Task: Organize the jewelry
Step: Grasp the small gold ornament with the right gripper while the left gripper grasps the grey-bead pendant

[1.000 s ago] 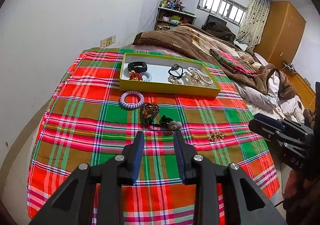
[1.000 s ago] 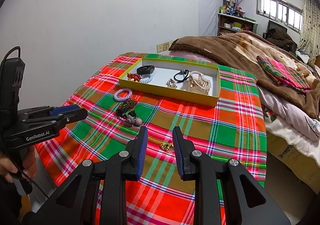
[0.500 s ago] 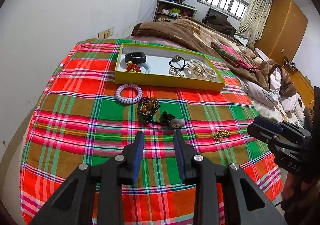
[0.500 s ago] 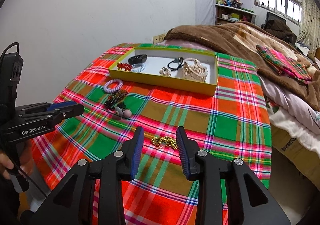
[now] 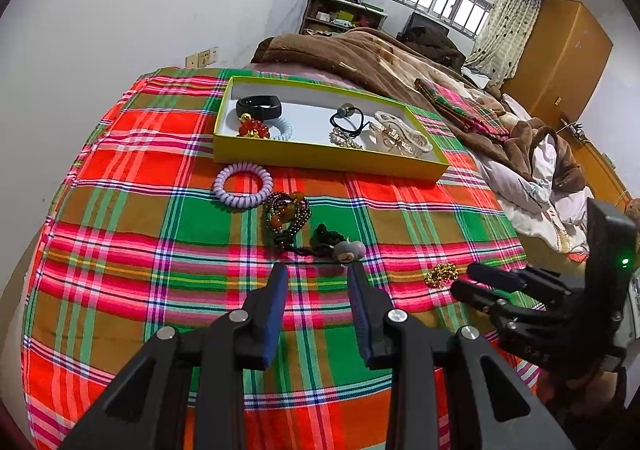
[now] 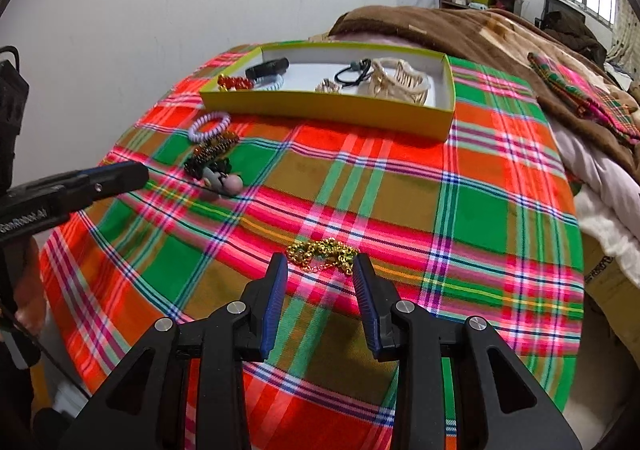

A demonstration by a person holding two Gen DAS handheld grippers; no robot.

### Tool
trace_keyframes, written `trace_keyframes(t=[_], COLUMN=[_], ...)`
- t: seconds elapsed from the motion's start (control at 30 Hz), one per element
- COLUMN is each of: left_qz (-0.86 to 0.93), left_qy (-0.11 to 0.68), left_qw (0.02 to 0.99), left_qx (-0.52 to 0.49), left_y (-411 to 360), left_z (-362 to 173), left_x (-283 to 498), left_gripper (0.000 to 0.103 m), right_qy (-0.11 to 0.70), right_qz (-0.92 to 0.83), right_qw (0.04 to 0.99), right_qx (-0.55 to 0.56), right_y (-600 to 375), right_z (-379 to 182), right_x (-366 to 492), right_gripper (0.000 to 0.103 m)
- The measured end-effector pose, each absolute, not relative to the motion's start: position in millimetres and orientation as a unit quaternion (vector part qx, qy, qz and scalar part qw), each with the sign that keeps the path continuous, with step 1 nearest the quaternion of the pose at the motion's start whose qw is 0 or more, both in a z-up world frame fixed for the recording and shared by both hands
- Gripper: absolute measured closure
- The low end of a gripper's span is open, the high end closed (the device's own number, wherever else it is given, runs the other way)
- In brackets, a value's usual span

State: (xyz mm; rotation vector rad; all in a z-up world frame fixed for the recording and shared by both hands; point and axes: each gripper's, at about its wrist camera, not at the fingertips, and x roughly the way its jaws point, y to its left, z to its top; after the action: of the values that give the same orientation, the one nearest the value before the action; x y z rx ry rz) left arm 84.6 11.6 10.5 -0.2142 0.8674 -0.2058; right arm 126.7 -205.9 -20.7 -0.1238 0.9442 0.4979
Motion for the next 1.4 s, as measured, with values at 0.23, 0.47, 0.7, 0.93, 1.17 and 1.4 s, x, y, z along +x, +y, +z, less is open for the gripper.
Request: trace_keyframes(t=[0.23,0.47,0.7,0.93,1.17,1.4], left_qz=[-0.105,-0.11,-0.119,-0.132,-0.126,-0.117], left_qy=[0.42,0.424,0.431,0.448,0.46,0.461], left_qw=[0.895,0.893,0.889,0.879,0.872,0.873], left_qx=[-0.107,-0.106,-0.097,-0.094,-0.105,-0.108], left_y=[10.2,5.8,-3.1,-15.7,-23.2,-26.7], left_z=[8.6,5.6,0.7,-9.5,-20.2,-24.4], left_x=[91.0,96.0,104.1,114.9,128.0,141.4], left_gripper=[0.07,0.07,0.07,0.068,0.068,0.068], right_qy=[0.451,0.443,0.435,0.436,0.439,0.439], right_qz=[0.247,0.242,0.224,0.221,0.223,0.222], right_qw=[0.854,0.857,0.866,0.869,0.868,0.869], right_qx=[-0.079,-0.1,-0.1,-0.077,-0.062,-0.054], right_y=[-198.1,-192.5,-199.9,-214.6,-224.2,-228.3], right_z=[-30.6,-32.0,-32.0,-30.8,-31.0,-30.7], right_x=[135.1,138.4,140.8,141.8,142.5,144.1], right_gripper=[0.058,0.059,0.088,0.089,0.089,0.089])
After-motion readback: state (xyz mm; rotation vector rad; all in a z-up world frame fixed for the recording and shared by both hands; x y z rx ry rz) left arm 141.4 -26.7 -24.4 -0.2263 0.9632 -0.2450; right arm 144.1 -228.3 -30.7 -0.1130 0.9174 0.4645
